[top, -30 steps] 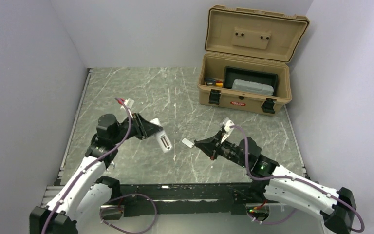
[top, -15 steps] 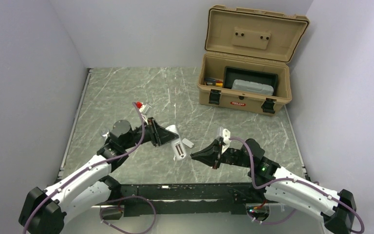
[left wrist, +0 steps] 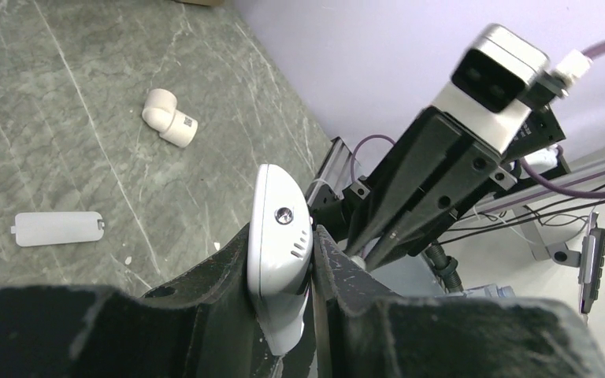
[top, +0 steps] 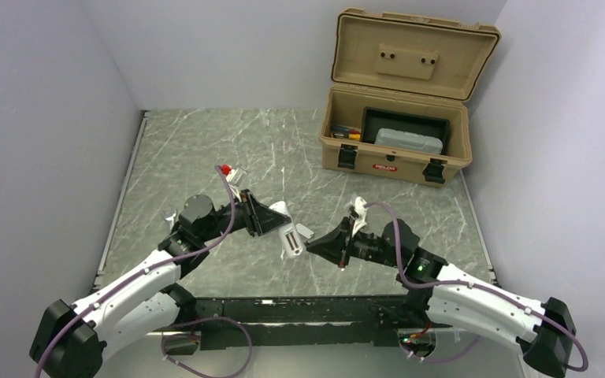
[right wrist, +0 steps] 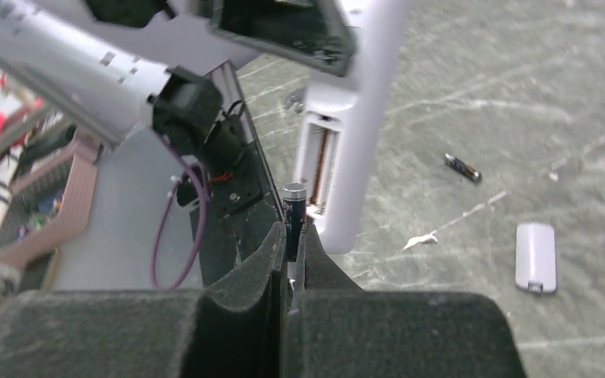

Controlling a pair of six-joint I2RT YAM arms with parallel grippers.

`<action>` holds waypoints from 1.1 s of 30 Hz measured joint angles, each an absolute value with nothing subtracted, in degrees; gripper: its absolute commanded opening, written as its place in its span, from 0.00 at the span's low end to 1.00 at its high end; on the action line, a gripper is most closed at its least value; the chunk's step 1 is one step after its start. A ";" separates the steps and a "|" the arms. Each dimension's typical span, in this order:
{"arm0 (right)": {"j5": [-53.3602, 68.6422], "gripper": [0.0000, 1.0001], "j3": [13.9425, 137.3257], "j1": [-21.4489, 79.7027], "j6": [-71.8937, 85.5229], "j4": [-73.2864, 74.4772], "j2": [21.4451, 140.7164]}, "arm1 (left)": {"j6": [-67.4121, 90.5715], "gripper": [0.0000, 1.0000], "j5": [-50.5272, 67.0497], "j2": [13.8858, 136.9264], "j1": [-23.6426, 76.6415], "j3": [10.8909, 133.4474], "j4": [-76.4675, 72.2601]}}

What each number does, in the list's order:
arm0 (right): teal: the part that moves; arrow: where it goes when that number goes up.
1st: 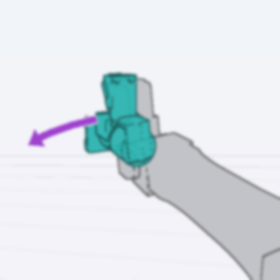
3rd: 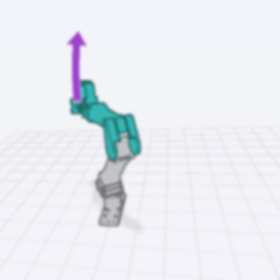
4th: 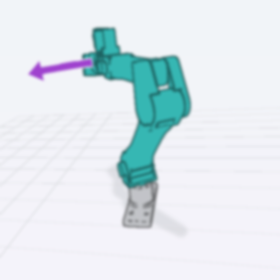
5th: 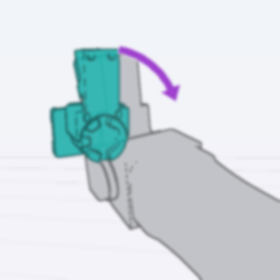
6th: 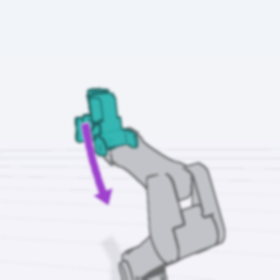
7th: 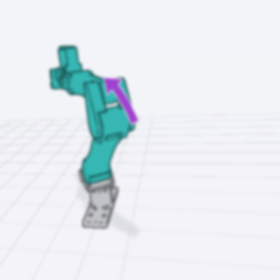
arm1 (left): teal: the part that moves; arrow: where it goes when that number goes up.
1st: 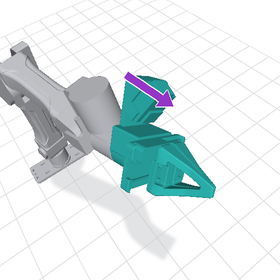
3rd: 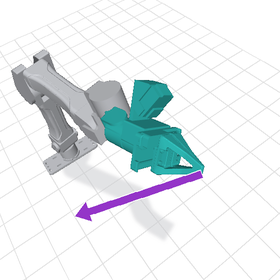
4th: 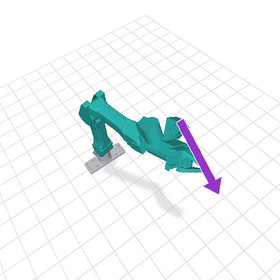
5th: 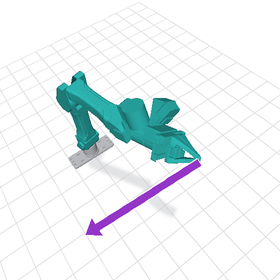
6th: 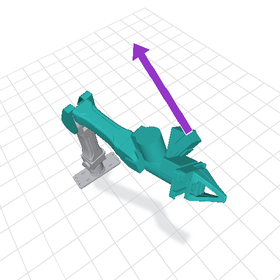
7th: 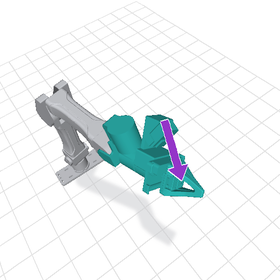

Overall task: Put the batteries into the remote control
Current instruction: Load the battery into the remote control.

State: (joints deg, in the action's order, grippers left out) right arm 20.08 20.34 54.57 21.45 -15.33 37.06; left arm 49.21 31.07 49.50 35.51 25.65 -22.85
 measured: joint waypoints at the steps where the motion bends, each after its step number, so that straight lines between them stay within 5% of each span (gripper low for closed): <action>1: 19.03 0.00 20.91 54.57 23.03 -14.61 37.78 | 49.19 0.00 30.96 49.50 35.51 25.65 -22.85; 22: 3.46 0.00 61.82 54.57 33.74 32.71 53.36 | 61.52 0.00 26.63 57.23 38.52 16.49 -41.10; 33: 5.21 0.00 65.34 55.00 31.66 45.71 60.31 | 69.49 0.00 19.64 54.17 40.84 19.44 -35.11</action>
